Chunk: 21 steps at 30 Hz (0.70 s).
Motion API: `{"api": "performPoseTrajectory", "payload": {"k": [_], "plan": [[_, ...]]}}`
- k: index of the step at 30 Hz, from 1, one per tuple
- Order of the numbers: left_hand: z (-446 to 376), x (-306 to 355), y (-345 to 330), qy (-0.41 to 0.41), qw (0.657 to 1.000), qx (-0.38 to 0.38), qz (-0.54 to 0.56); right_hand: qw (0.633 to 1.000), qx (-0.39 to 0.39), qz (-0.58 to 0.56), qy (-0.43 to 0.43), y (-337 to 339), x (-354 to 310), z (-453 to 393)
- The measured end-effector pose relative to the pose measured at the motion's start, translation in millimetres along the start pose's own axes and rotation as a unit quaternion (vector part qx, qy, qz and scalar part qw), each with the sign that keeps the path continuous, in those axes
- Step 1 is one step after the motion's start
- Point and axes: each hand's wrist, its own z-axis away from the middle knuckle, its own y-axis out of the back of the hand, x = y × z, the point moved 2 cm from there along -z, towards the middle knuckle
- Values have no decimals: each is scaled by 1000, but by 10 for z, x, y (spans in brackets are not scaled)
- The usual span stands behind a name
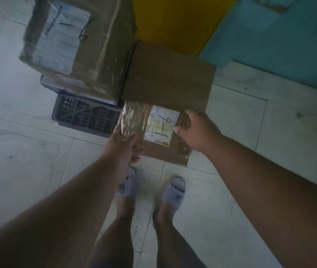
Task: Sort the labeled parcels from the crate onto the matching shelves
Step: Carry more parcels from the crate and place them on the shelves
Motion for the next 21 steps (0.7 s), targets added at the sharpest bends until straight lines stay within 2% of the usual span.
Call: {"api": "performPoseTrajectory", "payload": {"k": [2, 6, 10, 13, 18, 21], "plan": [[23, 22, -21, -1, 1000, 8, 12, 999, 17, -30, -15, -41, -18, 56], [411, 146, -10, -61, 998, 29, -11, 994, 94, -58, -24, 211, -22, 529], [1422, 549, -46, -116, 988, 6, 101, 981, 159, -111, -15, 952, -7, 1445], [2403, 1044, -105, -187, 976, -19, 108, 962, 214, -169, -1, 1687, -38, 2269], [4125, 2144, -216, -384, 920, -70, 21, 897, 319, -302, 48, 2924, -143, 3617], [5019, 2730, -343, -473, 869, -148, 6, 852, 367, -363, 89, 3441, -205, 4253]]}}
